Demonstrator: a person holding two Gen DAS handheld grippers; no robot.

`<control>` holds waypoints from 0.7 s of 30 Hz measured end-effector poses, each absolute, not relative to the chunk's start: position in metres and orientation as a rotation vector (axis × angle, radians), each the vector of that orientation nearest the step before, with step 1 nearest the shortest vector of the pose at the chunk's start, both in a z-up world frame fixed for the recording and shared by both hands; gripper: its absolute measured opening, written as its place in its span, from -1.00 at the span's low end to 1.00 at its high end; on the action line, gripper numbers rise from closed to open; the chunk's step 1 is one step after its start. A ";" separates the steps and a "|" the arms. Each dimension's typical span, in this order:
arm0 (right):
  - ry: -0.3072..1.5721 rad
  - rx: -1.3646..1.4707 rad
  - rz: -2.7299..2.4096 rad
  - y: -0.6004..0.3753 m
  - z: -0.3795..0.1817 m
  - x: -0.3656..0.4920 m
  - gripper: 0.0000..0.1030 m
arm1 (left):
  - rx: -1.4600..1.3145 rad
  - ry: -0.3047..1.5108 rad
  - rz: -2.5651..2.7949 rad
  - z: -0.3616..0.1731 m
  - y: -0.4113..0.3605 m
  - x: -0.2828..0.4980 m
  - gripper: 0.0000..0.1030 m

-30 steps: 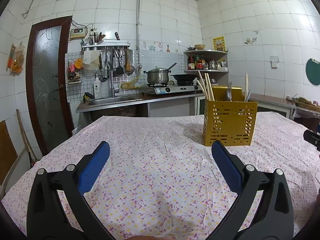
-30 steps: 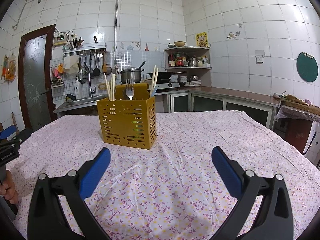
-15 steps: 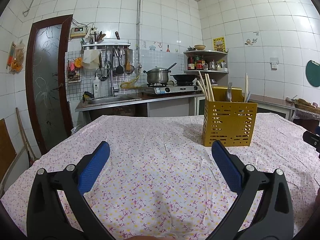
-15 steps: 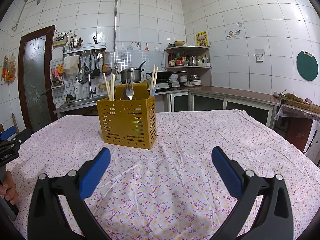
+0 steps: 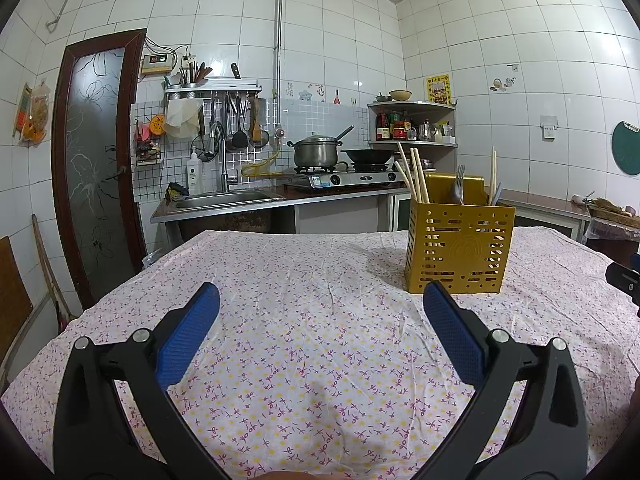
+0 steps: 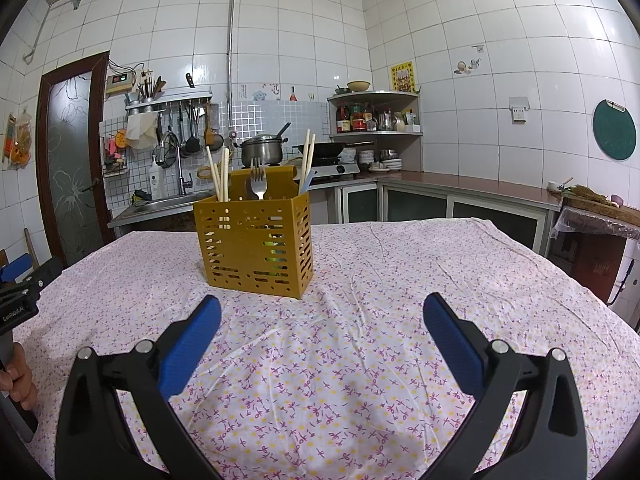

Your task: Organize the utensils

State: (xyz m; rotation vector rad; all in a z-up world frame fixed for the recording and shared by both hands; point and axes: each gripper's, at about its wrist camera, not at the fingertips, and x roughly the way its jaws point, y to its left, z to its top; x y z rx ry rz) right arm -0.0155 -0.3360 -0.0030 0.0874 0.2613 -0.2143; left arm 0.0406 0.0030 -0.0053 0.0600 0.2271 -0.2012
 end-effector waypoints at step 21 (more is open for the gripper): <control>0.262 0.089 -0.215 -0.336 -0.004 -0.015 0.92 | 0.056 0.231 -0.201 -0.006 0.005 0.041 0.91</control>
